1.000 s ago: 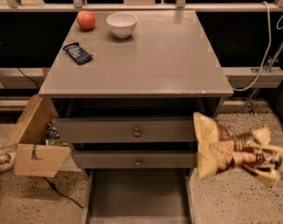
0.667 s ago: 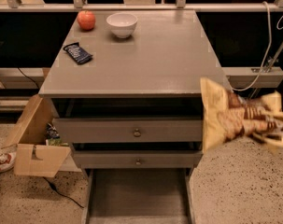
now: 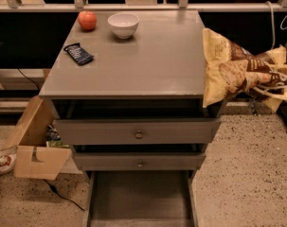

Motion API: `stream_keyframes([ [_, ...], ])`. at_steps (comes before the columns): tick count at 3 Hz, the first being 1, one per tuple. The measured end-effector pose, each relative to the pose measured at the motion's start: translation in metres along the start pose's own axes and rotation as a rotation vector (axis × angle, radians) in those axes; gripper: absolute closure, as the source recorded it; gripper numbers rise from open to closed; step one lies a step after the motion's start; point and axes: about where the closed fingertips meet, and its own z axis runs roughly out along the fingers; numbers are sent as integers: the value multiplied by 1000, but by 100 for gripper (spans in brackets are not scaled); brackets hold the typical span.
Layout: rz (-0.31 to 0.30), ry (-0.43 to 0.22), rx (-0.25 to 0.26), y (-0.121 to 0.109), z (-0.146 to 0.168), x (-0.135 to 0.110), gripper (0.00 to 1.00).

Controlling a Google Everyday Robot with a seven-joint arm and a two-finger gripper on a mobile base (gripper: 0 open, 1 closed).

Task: Pick brown chip bag from bottom drawer and place on counter

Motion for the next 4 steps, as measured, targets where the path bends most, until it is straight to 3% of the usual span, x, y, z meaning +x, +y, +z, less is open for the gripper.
stream_keyframes([
  [2,-12,-21,16,-19,20,-1,100],
  [3,-6,-28,35,-50,52,3,100],
  [4,29,27,35,-67,91,16,100],
])
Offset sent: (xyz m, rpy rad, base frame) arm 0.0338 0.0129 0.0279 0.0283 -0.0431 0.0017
